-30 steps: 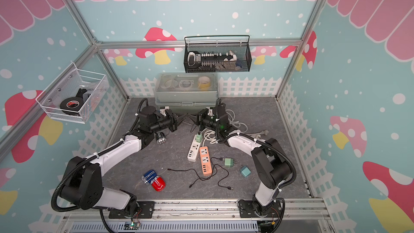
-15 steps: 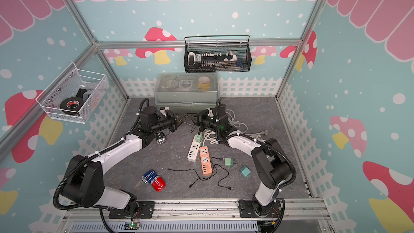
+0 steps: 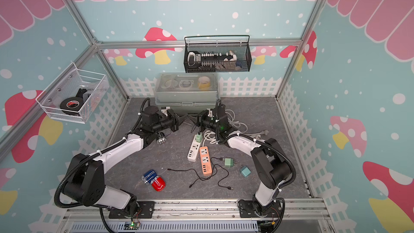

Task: Charge the electric shaver
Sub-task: Pick up the charging cable from the center of the board.

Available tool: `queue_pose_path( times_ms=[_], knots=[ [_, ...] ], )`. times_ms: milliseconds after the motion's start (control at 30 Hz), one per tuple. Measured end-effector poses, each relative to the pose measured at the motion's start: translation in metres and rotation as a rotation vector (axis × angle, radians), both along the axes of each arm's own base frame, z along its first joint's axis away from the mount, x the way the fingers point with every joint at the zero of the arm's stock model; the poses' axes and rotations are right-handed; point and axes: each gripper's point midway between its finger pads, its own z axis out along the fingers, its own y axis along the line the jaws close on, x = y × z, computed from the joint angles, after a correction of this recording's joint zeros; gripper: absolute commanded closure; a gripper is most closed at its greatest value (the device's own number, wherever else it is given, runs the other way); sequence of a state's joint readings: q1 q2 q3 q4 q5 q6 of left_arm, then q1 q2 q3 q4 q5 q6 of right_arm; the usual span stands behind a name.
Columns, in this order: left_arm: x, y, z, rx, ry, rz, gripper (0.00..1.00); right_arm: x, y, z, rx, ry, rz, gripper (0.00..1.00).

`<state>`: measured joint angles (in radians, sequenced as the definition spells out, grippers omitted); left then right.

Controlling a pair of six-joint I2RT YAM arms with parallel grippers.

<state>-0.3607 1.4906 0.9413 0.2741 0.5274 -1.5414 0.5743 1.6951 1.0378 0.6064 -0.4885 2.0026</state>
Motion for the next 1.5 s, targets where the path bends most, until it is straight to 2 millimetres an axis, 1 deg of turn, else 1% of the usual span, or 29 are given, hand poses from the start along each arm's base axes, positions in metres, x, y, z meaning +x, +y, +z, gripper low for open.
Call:
queue_pose_path(
  times_ms=[267, 333, 367, 600, 800, 933, 1100, 1133, 1200, 1233, 1267, 1367, 1433, 1500],
  knots=[
    [0.002, 0.002, -0.003, 0.009, 0.007, 0.017, 1.00, 0.000, 0.001, -0.003, -0.001, 0.009, -0.021, 1.00],
    [0.002, 0.002, -0.002, 0.008, 0.007, 0.018, 1.00, 0.000, 0.001, -0.003, 0.001, 0.009, -0.023, 0.90],
    [0.002, 0.001, -0.002, 0.005, 0.008, 0.019, 1.00, 0.000, 0.000, -0.003, 0.002, 0.010, -0.024, 0.86],
    [0.002, -0.001, 0.004, -0.028, 0.009, 0.022, 1.00, -0.001, 0.002, 0.001, 0.024, -0.003, -0.023, 0.83],
    [0.005, -0.003, 0.005, -0.047, 0.011, 0.024, 1.00, -0.001, 0.002, 0.005, 0.036, -0.009, -0.026, 0.90],
    [0.006, -0.003, 0.004, -0.057, 0.017, 0.026, 1.00, 0.000, 0.002, 0.006, 0.042, -0.010, -0.028, 1.00],
    [0.006, -0.003, 0.005, -0.062, 0.013, 0.026, 1.00, 0.000, 0.002, 0.008, 0.045, -0.016, -0.031, 1.00],
    [0.006, -0.003, 0.005, -0.061, 0.014, 0.026, 0.99, 0.000, 0.002, 0.007, 0.044, -0.016, -0.032, 1.00],
    [0.006, -0.003, 0.004, -0.056, 0.019, 0.026, 0.82, 0.000, 0.002, 0.005, 0.039, -0.017, -0.030, 1.00],
    [0.005, -0.003, 0.003, -0.053, 0.023, 0.026, 0.76, -0.001, 0.002, 0.004, 0.037, -0.018, -0.030, 1.00],
    [0.004, -0.002, 0.003, -0.046, 0.025, 0.024, 0.73, -0.001, 0.001, 0.002, 0.032, -0.017, -0.030, 1.00],
    [-0.002, 0.001, 0.005, -0.030, 0.033, 0.026, 0.73, -0.003, 0.000, -0.005, 0.020, -0.010, -0.030, 1.00],
    [-0.005, 0.005, 0.006, -0.016, 0.037, 0.031, 0.77, -0.003, 0.000, -0.005, 0.021, -0.013, -0.030, 1.00],
    [-0.007, 0.007, 0.007, -0.009, 0.035, 0.034, 0.77, -0.002, 0.000, -0.004, 0.023, -0.016, -0.033, 1.00]
  ],
)
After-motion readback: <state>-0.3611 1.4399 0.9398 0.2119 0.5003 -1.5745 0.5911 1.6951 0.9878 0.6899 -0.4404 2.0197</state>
